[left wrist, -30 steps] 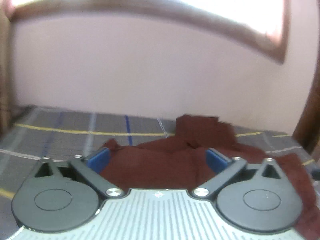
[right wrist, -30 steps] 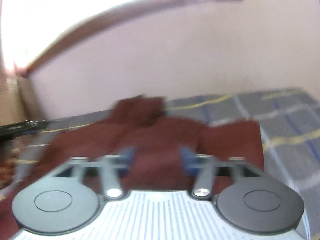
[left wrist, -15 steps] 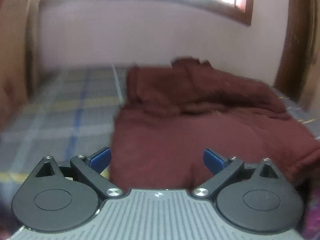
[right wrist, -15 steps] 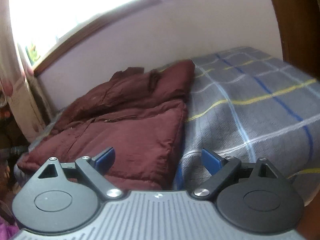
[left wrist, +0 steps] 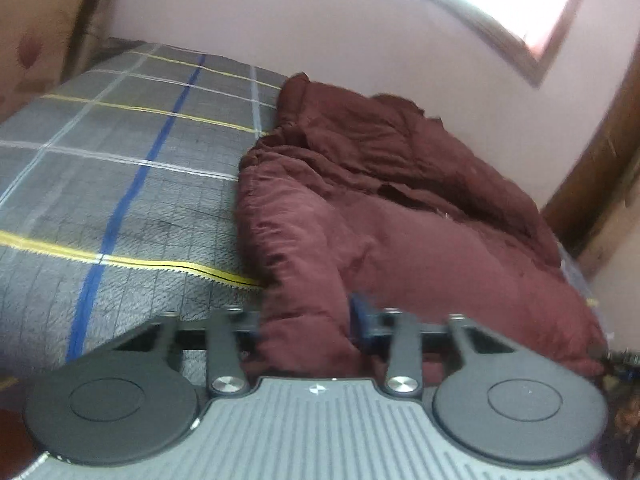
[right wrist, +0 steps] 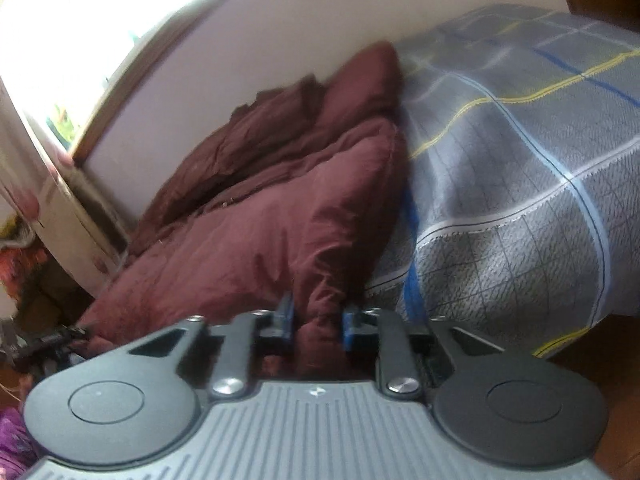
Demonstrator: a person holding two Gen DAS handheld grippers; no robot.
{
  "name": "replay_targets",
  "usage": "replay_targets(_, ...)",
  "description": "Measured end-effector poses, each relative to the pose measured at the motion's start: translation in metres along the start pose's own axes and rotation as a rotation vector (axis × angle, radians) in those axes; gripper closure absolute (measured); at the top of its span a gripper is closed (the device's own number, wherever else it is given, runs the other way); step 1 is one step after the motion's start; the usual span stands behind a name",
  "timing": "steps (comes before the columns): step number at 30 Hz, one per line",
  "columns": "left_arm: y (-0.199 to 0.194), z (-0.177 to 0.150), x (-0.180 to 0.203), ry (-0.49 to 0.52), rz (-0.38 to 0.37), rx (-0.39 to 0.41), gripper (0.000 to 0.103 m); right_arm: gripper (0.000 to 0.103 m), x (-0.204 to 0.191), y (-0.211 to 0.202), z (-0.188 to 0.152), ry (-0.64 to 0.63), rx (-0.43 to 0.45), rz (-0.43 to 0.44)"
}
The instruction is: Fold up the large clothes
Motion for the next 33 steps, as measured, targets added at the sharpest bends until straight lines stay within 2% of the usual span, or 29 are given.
replay_targets(1,-0.002,-0.001,0.002,0.006,-0.001,0.009,0.076,0.087,0.000,-0.001,0.001,0.005,0.001,0.011)
replay_targets(5,-0.011,-0.014,0.016,0.066,0.015,-0.008,0.079,0.089,0.005,-0.017,0.002,0.056,0.012,0.058)
replay_targets(10,-0.032,-0.030,0.021,0.107,-0.010,-0.022,0.078,0.090,0.015,-0.045,-0.005,0.087,0.006,0.047)
replay_targets(12,-0.035,-0.032,0.023,0.127,-0.006,-0.011,0.077,0.089,0.018,-0.048,-0.007,0.059,-0.008,0.046)
replay_targets(14,-0.034,-0.035,0.022,0.114,-0.016,-0.011,0.064,0.084,0.022,-0.047,-0.008,0.085,-0.023,0.036)
replay_targets(15,-0.033,-0.036,0.021,0.105,-0.018,-0.007,0.061,0.081,0.024,-0.046,-0.009,0.088,-0.030,0.037)
replay_targets(16,-0.033,-0.038,0.020,0.094,-0.024,-0.003,0.057,0.072,0.026,-0.045,-0.011,0.092,-0.043,0.028)
replay_targets(17,-0.032,-0.039,0.019,0.078,-0.034,0.002,0.051,0.070,0.028,-0.043,-0.013,0.102,-0.052,0.024)
replay_targets(19,-0.031,-0.042,0.017,0.048,-0.052,0.001,0.047,0.070,0.027,-0.041,-0.016,0.103,-0.059,0.040)
replay_targets(20,-0.030,-0.043,0.015,0.031,-0.050,0.001,0.055,0.070,0.026,-0.041,-0.018,0.084,-0.067,0.044)
replay_targets(21,-0.031,-0.041,0.013,0.018,-0.052,0.006,0.063,0.076,0.026,-0.042,-0.017,0.081,-0.067,0.052)
replay_targets(22,-0.034,-0.039,0.014,0.004,-0.054,0.016,0.080,0.086,0.025,-0.045,-0.014,0.100,-0.056,0.082)
replay_targets(26,-0.052,-0.009,0.019,-0.100,-0.125,0.091,0.082,0.088,0.017,-0.066,0.012,0.185,0.036,0.229)
replay_targets(28,-0.063,0.014,0.029,-0.103,-0.136,0.160,0.082,0.088,0.008,-0.071,0.032,0.232,0.086,0.300)
replay_targets(33,-0.068,0.079,0.053,-0.148,-0.162,0.300,0.082,0.088,-0.012,-0.065,0.098,0.285,0.192,0.400)
Point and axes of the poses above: each gripper's, at about its wrist camera, not at the fingertips, and y roughly the way its jaws point, x to its right, z to its top, the point moved 8 cm from there along y, roughly the way its jaws point, and after that the axes turned 1 degree about -y, right-handed, at the moved point
